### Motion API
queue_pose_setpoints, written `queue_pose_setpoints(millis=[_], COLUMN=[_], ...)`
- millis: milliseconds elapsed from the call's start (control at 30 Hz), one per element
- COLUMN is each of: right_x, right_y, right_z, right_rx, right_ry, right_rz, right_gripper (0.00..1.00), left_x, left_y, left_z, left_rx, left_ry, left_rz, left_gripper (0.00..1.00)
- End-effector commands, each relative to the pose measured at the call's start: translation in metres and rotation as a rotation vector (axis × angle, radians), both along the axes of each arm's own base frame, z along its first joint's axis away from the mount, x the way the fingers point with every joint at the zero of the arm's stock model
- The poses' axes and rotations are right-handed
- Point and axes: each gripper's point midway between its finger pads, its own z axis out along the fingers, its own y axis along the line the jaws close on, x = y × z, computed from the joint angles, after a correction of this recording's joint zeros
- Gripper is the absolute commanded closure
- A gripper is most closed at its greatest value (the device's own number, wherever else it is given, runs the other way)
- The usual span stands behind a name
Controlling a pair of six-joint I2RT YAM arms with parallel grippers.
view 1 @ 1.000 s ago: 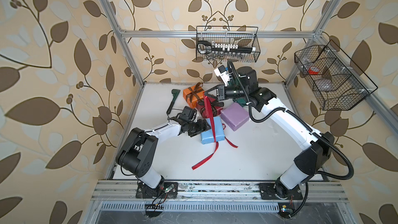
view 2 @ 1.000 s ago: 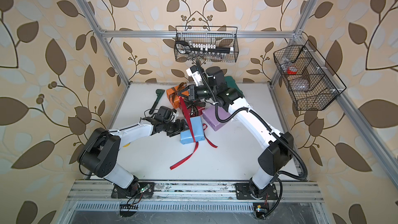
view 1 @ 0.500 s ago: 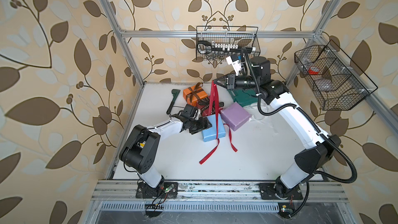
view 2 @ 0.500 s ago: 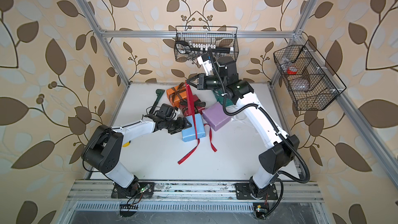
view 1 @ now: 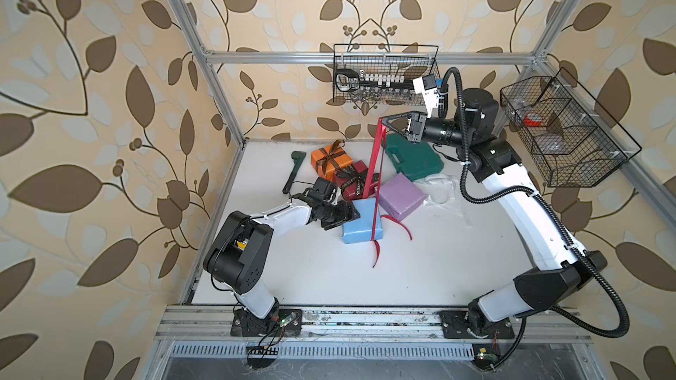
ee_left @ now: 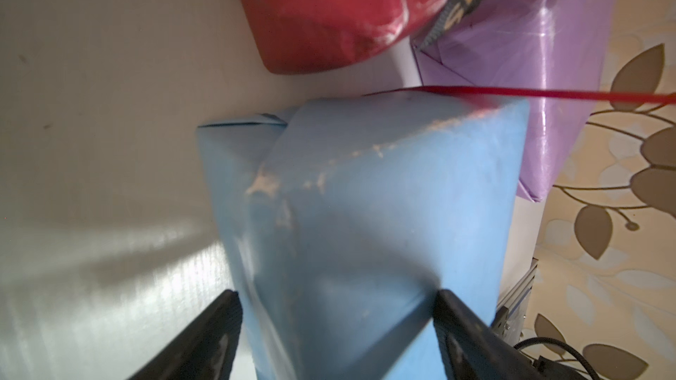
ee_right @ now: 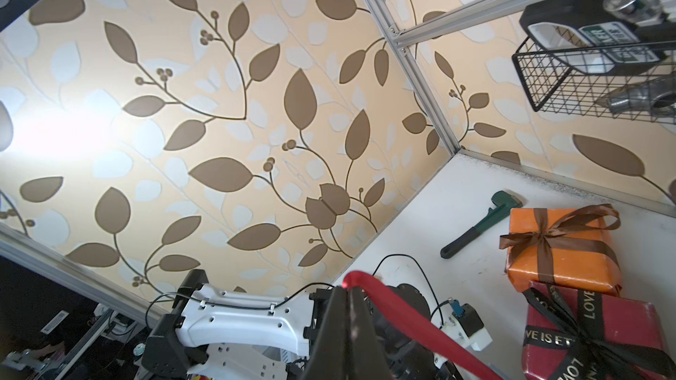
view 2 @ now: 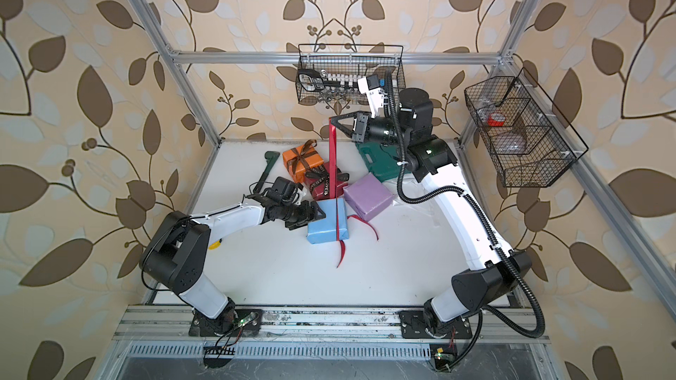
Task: Untie the ribbon bows on the gift boxes
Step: Pull the ribbon from the gift box.
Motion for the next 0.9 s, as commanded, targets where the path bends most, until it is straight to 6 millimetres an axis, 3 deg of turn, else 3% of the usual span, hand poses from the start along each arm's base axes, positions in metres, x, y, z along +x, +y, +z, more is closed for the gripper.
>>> queue_pose_setpoints(millis=[0,67,167,267,400,533,633,867], right_x=[-0.006,-0.007,-0.009,-0.008,-0.002,0.004,0.006,0.010], right_y=[0.005,0.006,0.005,0.005,0.005,0.007,0.007,0.007], right_z=[-0.016,-0.029,-0.038,-0.038,-0.036,-0.039,-0.039,-0.035], right_rx=[0.021,0.011,-0.006,-0.012,-0.019,-0.022,-0.021,-0.016], right_ry=[0.009,0.032,0.042,0.037,0.033,0.043,0.044,0.041], right_rz=[0.057,0.062,0.063,0.059,0.043,0.041,0.031,0.014], right_gripper=[1.00,1.00,1.00,1.00,1.00,1.00,1.00,1.00], left_x=[-0.015,-0.013,-0.008,-0.003,0.000,0.004,0.006,0.006], left_y=[0.005,0.006,0.013,0.018,0.005,-0.017,-0.035,-0.067], left_z=[0.008,0.030,0.072,0.127,0.193,0.243,0.266,0.287], left_rx=[0.044,0.049,0.066,0.047,-0.067,-0.203,-0.226,-0.292], left_ry=[0.030,-0.028,-0.179,-0.401,-0.659,-0.845,-0.966,-1.101], left_rz=[-0.051,-0.073,-0.097,-0.106,-0.154,-0.197,-0.248,-0.335], left_gripper=[0.11,0.01,0.01,0.01,0.01,0.01,0.01,0.01])
